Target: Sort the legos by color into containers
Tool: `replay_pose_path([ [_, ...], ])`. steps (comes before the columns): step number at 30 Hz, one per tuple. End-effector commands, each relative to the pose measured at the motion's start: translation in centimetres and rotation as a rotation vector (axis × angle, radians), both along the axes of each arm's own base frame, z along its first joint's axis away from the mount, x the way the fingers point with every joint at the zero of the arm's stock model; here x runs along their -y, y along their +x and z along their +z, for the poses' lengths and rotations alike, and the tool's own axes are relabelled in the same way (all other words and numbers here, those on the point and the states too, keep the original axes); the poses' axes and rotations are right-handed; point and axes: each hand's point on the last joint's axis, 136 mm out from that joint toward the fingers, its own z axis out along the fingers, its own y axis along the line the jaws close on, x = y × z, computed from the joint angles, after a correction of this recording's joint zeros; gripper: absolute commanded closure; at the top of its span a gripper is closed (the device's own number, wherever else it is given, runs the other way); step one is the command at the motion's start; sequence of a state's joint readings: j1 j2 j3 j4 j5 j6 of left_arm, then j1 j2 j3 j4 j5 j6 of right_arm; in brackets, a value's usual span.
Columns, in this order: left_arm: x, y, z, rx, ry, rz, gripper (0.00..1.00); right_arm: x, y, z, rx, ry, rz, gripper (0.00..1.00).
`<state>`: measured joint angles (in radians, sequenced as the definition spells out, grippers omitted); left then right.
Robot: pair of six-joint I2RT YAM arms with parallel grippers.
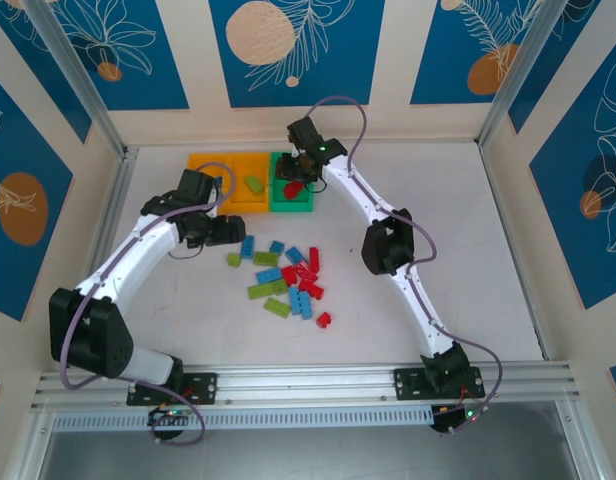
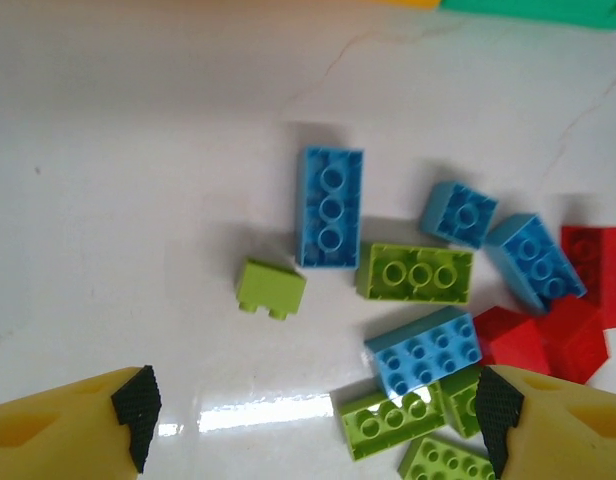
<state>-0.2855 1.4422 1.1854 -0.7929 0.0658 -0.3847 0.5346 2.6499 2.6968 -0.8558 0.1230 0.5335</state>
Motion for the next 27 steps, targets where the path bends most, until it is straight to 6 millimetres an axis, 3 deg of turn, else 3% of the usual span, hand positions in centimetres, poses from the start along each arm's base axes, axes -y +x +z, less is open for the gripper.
replay_pose_path([
  [1,-0.1,-0.7,-2.1,-0.081,0.002,0.022,0.18,-0.2,-2.0,8.2,0.049,0.101,0.035,0.54],
  [4,0.1,-1.2,-4.3,-0.149,0.007,0.01,0.21,1.2,-4.3,11.3,-0.004,0.143,0.014,0.52],
  [7,-0.1,-1.5,-6.8,-0.236,0.04,-0.002,0.21,2.3,-7.8,12.9,-0.08,0.171,0.047,0.48],
  [11,-0.3,-1.1,-9.1,-0.294,0.078,-0.003,0.24,4.0,-11.8,12.8,-0.165,0.158,0.063,0.44],
  [14,0.2,-0.5,-9.8,-0.298,0.07,-0.038,0.31,5.2,-13.8,11.9,-0.207,0.133,0.047,0.43],
  [18,0.3,-0.3,-10.9,-0.32,0.085,-0.08,0.39,6.5,-14.9,11.1,-0.239,0.111,0.01,0.43],
  [27,0.1,1.5,-12.1,-0.293,0.138,-0.125,0.49,6.6,-15.3,10.9,-0.257,0.105,0.009,0.42],
])
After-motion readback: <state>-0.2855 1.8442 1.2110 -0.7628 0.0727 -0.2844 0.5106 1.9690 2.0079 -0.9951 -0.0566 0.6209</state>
